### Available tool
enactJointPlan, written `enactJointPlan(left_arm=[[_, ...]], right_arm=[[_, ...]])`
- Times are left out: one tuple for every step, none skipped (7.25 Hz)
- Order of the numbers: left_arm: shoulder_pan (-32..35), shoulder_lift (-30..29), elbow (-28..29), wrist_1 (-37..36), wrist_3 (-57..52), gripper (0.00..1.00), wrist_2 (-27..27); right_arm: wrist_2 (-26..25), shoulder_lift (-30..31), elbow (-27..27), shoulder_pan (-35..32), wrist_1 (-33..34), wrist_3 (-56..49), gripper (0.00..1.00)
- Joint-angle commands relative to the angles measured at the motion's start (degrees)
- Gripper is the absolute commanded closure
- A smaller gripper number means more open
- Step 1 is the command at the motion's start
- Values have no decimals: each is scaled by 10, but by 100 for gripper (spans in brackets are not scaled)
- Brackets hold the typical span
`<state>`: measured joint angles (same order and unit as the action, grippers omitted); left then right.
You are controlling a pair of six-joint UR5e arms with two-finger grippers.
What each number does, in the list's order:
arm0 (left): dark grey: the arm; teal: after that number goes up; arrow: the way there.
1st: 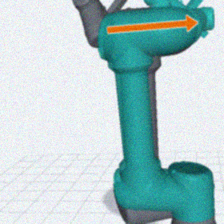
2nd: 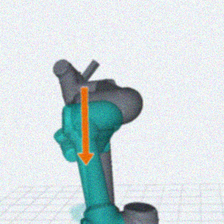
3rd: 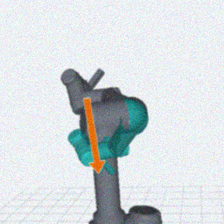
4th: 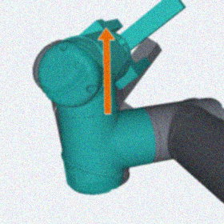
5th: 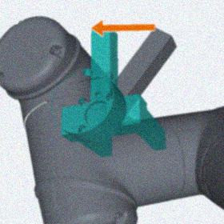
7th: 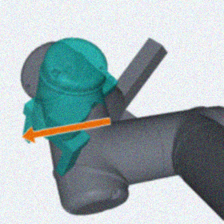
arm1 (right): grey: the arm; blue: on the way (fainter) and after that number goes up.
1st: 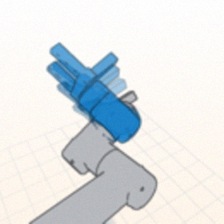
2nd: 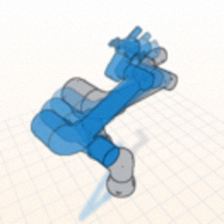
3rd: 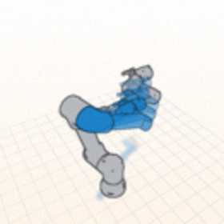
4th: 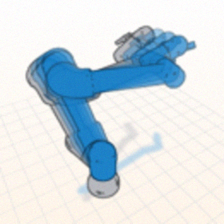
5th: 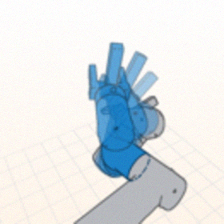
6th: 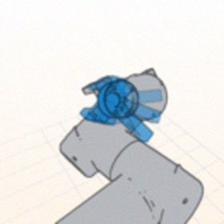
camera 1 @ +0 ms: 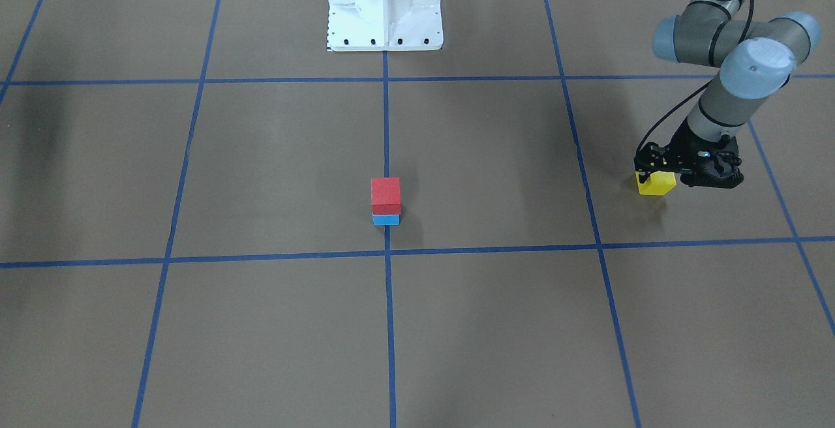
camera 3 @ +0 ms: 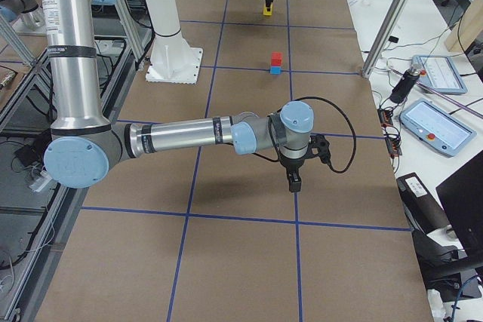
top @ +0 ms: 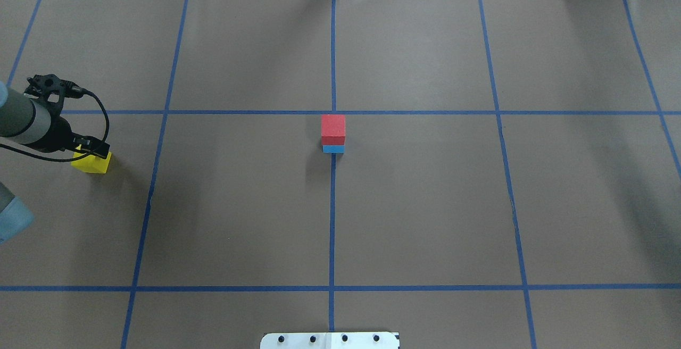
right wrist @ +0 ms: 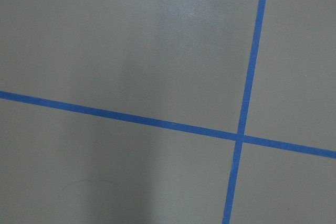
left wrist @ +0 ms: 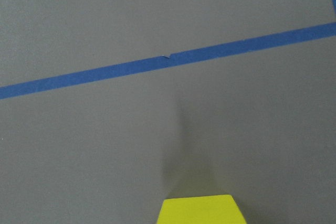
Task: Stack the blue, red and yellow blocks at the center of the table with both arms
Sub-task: 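Lower the left gripper and close it on the yellow cube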
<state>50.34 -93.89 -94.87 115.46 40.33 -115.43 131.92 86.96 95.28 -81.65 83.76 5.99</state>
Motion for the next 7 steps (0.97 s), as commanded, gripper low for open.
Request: enactJointPlan(left_arm=[[-2,0,-2,0,-5,98,2],[-2,5,-7,15,-5,100,5],[-1,2,-27,14,-5,100,2],[-1,-1,-66,-26,-5,100,-10],[1,-42,-122,-137,-4,100,-17],[1,-118,-157,-264,2,100,-17],[0,-199,-153,-343,11,100,-17]], right_arm=[[0,-1,0,0,0,1,0],[0,-1,0,0,0,2,0],[-2,-1,-1,0,1,5,0],[-14,0,-3,0,0,5,0],[-13,-1,-5,0,1,1,0],[-14,2,-4,0,0,1,0],[-14,3,-5,0,0,1,0]])
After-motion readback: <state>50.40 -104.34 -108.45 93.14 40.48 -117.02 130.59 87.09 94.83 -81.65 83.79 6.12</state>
